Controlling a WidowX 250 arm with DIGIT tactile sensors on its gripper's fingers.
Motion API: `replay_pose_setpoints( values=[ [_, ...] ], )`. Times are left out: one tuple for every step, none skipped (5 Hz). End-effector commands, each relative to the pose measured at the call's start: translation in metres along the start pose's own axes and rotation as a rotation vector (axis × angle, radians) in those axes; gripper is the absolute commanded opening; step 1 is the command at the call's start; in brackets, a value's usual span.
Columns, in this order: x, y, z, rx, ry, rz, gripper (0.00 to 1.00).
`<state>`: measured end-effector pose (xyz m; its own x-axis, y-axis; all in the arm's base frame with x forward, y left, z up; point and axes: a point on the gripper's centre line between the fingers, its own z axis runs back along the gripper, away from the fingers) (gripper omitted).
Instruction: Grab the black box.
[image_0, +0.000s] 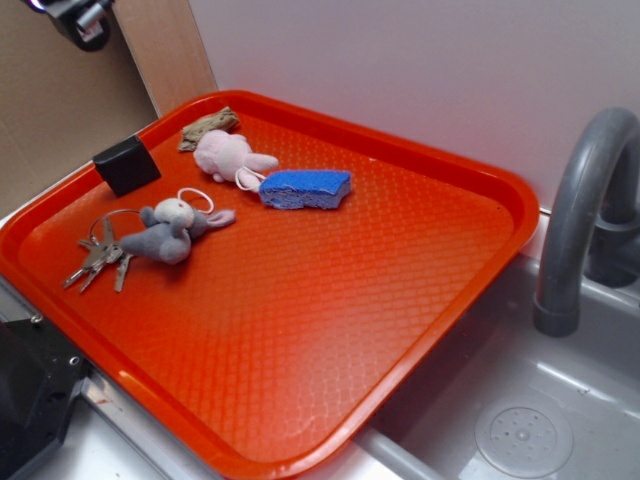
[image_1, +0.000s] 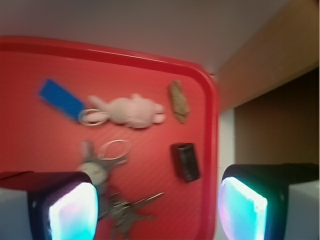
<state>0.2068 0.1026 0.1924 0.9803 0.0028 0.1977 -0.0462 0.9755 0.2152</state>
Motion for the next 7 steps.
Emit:
replay_pose_setpoints(
  values=[
    [0.005,0.027,-0.035,0.036,0.027,-0.017,1.00],
    [0.001,0.037,-0.062,0.041,0.068,-0.043,1.00],
    [0.009,0.038,-0.093,0.088,0.108,-0.075,1.00],
    [0.007,0.041,-0.116,0.049,0.179,-0.096,1.00],
    [-0.001,0.040,-0.132,-0.033,0.215,-0.103,1.00],
    [-0.009,0.035,-0.139,-0.091,0.262,-0.138,1.00],
    [-0.025,0.034,-0.139,-0.095,0.337,-0.189,0.00]
  ],
)
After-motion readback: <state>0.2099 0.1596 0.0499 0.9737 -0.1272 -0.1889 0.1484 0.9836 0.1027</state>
